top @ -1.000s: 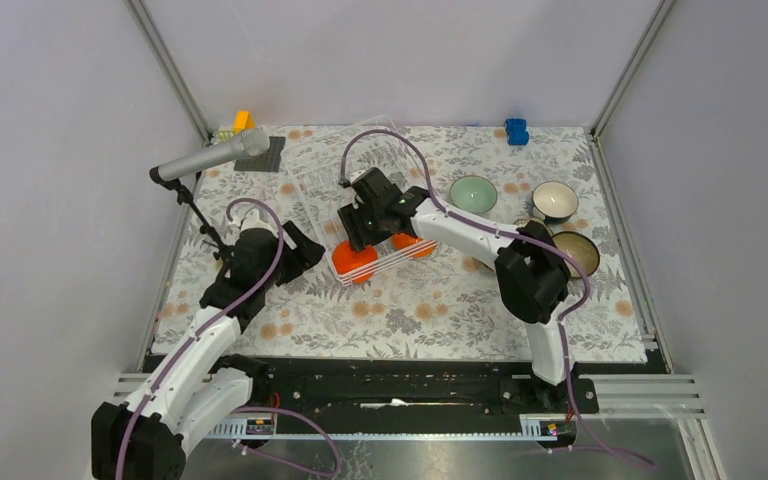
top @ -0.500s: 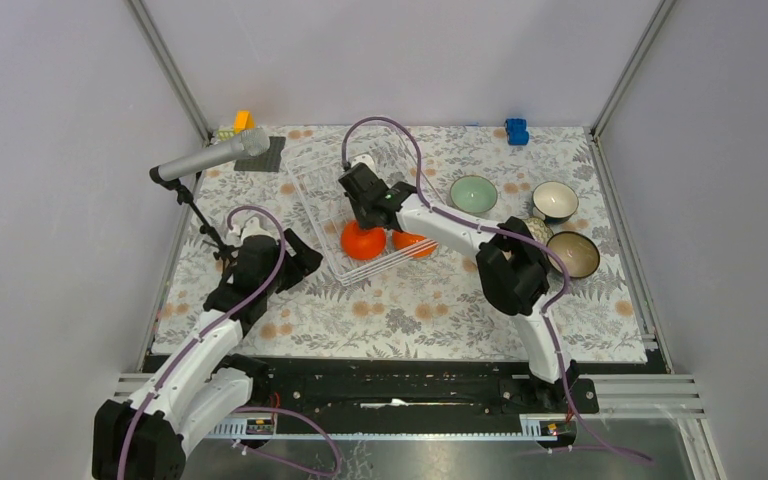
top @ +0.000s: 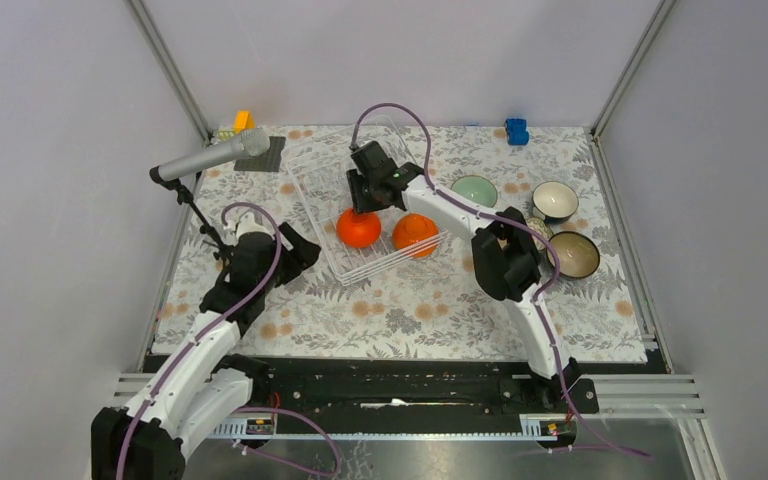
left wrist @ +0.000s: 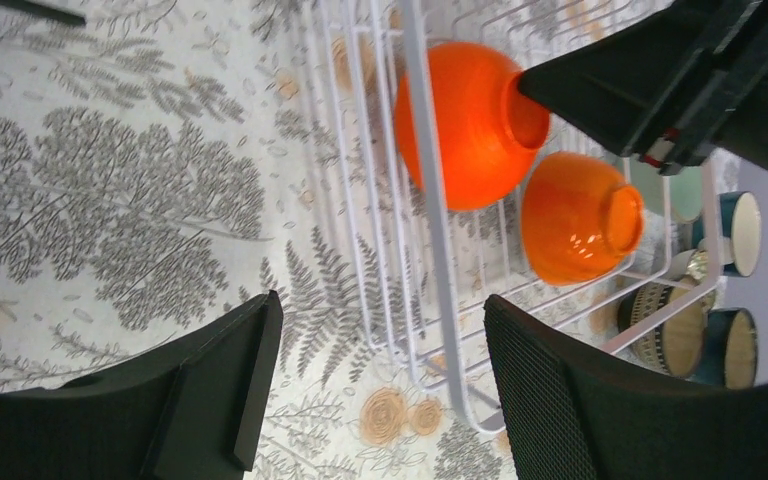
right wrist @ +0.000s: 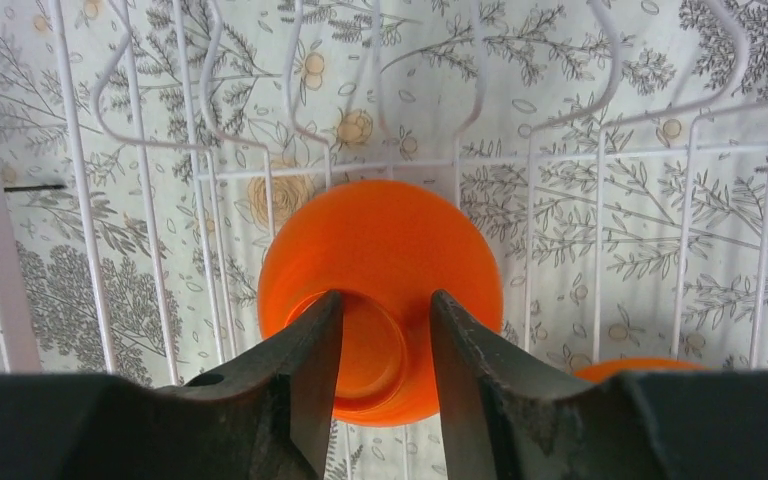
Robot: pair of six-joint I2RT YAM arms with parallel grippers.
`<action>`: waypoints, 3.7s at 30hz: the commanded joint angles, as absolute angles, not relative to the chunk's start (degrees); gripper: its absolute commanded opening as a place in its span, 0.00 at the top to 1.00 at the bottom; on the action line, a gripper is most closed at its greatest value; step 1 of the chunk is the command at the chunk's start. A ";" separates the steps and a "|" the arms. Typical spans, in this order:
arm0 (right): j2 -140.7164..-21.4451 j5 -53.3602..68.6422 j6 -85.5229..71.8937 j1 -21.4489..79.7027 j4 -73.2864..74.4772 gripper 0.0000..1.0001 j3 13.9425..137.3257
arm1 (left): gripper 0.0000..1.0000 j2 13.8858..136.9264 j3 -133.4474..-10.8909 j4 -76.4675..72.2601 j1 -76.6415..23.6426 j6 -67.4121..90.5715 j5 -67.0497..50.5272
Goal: Unload the bowls from the dish rack
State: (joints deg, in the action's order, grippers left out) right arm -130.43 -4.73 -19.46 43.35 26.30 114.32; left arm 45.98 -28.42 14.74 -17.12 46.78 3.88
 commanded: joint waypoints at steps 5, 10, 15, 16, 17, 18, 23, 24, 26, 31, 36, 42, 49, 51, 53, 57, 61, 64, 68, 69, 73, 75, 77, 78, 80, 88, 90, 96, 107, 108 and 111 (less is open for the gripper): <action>-130.35 3.08 -20.83 39.93 26.82 0.47 117.97 | 0.24 50.45 -38.38 8.97 -16.87 45.76 1.94; -124.30 6.77 -21.37 37.36 22.16 0.35 109.19 | 0.24 55.93 -42.99 8.96 -16.87 45.79 2.54; -124.08 10.78 -21.56 35.43 21.12 0.35 106.22 | 0.24 60.47 -46.04 7.21 -16.88 45.25 2.04; -124.51 11.39 -21.43 35.40 21.16 0.35 106.28 | 0.24 61.60 -46.73 6.87 -16.95 44.81 1.57; -124.88 11.95 -21.37 35.37 21.18 0.35 106.46 | 0.24 62.96 -47.57 6.94 -16.98 44.48 1.04; -125.42 12.26 -21.42 35.36 21.37 0.35 106.77 | 0.24 64.38 -48.41 6.99 -16.89 44.20 0.53; -128.40 13.80 -22.24 34.82 22.29 0.36 108.73 | 0.23 68.86 -50.52 6.75 -16.88 44.72 0.26; -128.92 14.18 -22.51 34.59 22.18 0.36 108.90 | 0.22 69.36 -50.60 6.69 -16.88 44.73 0.26; -129.79 14.90 -22.97 34.14 22.24 0.38 109.17 | 0.22 70.40 -50.72 6.22 -16.92 44.74 0.26; -130.44 17.36 -24.39 32.17 21.25 0.43 107.77 | 0.22 72.48 -51.65 5.55 -16.89 45.07 -0.79; -131.54 20.66 -25.73 30.04 20.48 0.44 106.55 | 0.22 74.36 -53.09 5.49 -16.96 45.39 -1.92; -132.67 23.48 -27.36 28.13 19.07 0.56 105.39 | 0.21 75.37 -53.58 4.99 -16.96 45.65 -1.90; -131.62 26.31 -30.01 26.35 15.08 0.78 101.88 | 0.21 78.19 -55.00 4.75 -17.76 46.16 -2.71; -131.28 26.39 -30.19 25.95 14.62 0.80 101.12 | 0.21 79.17 -55.70 4.75 -18.36 46.14 -2.51; -131.24 26.51 -29.94 25.74 14.59 0.80 100.97 | 0.19 80.27 -56.54 4.75 -19.10 45.98 -2.07; -131.15 26.79 -29.55 25.74 14.58 0.80 101.07 | 0.10 83.60 -59.08 4.82 -20.56 45.95 -1.98; -131.00 26.24 -29.23 25.75 14.66 0.80 101.16 | 0.02 87.54 -61.67 4.66 -20.74 48.75 -4.16; -130.96 25.83 -28.94 25.52 14.80 0.80 101.16 | 0.01 90.01 -62.94 4.57 -20.73 50.72 -3.60; -130.83 24.66 -28.22 25.36 15.65 0.80 101.25 | 0.01 92.65 -63.97 5.35 -20.74 55.26 -1.15; -130.73 24.53 -28.02 25.27 15.77 0.80 101.16 | 0.01 93.58 -64.43 5.36 -20.70 55.83 -1.64; -130.40 24.51 -27.78 25.08 15.82 0.80 100.90 | 0.01 96.41 -65.10 3.29 -20.73 58.12 -4.01; -130.15 24.39 -27.65 25.13 15.82 0.80 100.77 | 0.04 97.43 -64.75 1.18 -20.74 58.85 -5.67; -129.89 24.41 -27.42 25.14 15.90 0.80 100.67 | 0.08 98.38 -64.43 -0.82 -20.74 59.14 -6.93; -129.72 24.36 -27.27 25.09 16.05 0.80 100.64 | 0.09 98.88 -64.61 -1.52 -20.73 59.15 -7.38; -129.17 24.31 -27.03 25.11 16.08 0.79 100.44 | 0.09 99.81 -65.47 -1.46 -20.74 58.98 -7.34; -127.26 26.01 -25.38 25.09 16.18 0.75 100.59 | 0.12 102.76 -66.95 -2.35 -20.78 59.27 -8.04; -126.78 26.15 -25.21 25.09 16.18 0.74 100.39 | 0.12 103.29 -66.99 -3.00 -20.82 59.33 -8.46; -125.52 25.66 -24.07 25.14 17.69 0.73 100.30 | 0.22 104.64 -66.78 -8.27 -21.09 59.17 -14.13; -119.13 22.77 -22.20 25.13 18.72 0.67 98.13 | 0.57 103.27 -65.79 -10.56 -21.45 57.48 -13.66; -118.40 22.14 -22.09 25.14 18.75 0.67 97.75 | 0.58 102.93 -65.48 -11.42 -21.42 57.32 -13.89; -116.51 21.53 -21.53 25.14 18.72 0.66 96.99 | 0.63 102.53 -64.59 -13.91 -21.44 56.96 -14.81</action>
